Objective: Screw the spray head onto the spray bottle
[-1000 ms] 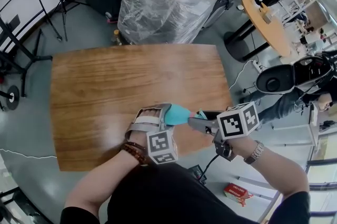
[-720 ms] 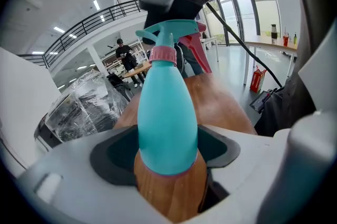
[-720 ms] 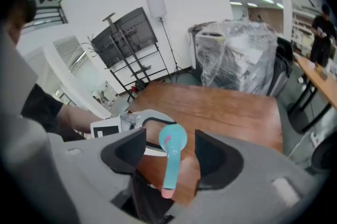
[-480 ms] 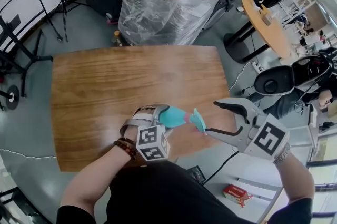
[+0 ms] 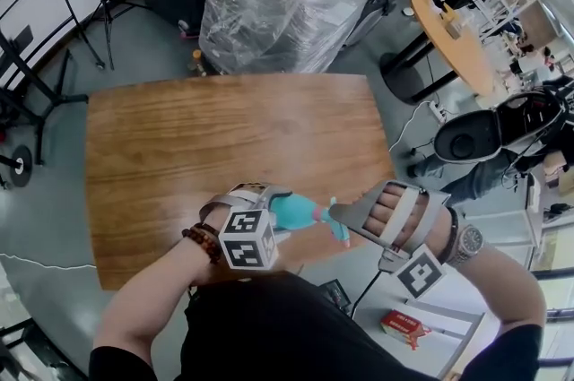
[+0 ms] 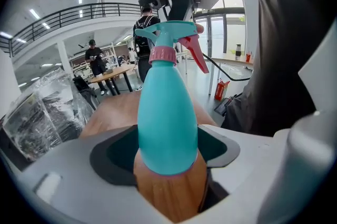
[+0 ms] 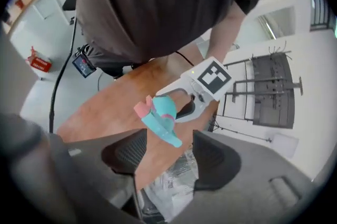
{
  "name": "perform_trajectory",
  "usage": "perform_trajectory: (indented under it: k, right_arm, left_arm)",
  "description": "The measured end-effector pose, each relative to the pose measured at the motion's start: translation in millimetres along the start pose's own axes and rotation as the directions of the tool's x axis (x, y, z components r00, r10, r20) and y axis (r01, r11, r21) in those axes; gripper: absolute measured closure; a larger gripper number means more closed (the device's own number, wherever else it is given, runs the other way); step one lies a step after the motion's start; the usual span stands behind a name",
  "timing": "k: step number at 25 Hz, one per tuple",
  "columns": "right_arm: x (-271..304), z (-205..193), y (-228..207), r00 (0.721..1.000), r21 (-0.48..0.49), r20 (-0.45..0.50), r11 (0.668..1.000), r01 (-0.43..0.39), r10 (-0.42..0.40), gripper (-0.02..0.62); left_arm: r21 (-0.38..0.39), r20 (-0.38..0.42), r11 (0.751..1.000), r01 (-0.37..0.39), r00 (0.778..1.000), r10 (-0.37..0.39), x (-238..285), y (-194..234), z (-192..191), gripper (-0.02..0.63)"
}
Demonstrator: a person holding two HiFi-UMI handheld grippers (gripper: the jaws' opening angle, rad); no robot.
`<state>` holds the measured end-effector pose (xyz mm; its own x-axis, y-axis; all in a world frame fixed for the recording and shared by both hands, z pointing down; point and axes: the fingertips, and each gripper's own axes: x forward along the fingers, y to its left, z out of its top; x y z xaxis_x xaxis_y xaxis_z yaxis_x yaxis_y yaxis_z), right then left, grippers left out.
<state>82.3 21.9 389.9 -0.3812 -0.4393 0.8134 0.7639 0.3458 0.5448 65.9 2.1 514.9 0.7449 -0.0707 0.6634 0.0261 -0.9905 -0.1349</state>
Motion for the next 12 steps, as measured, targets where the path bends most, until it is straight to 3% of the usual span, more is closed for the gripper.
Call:
perform_trajectory:
  k: [3,6,12]
  right_arm:
    - [8,10,10,0.999,-0.071,0.037,0.997,-0.02,0.022,0.337]
    - [13,19,20,0.996,-0.102,0.07,0.993,-0.052,0.059,0.41]
    - [17,29,24,0.991,-0.077,0.099,0.994,-0.079,0.086,0.477]
  left_arm:
    - [0.016,-0.009,0.999,0.037,0.999,-0.037,4,-8,1,0.233]
    - [0.036,-0.012,0.998,0.058,0.998,-0.057,4,-13,5,0.233]
    - [0.081,-0.021,0.996,0.049,0.999,-0.047,0,-17,12,0.233]
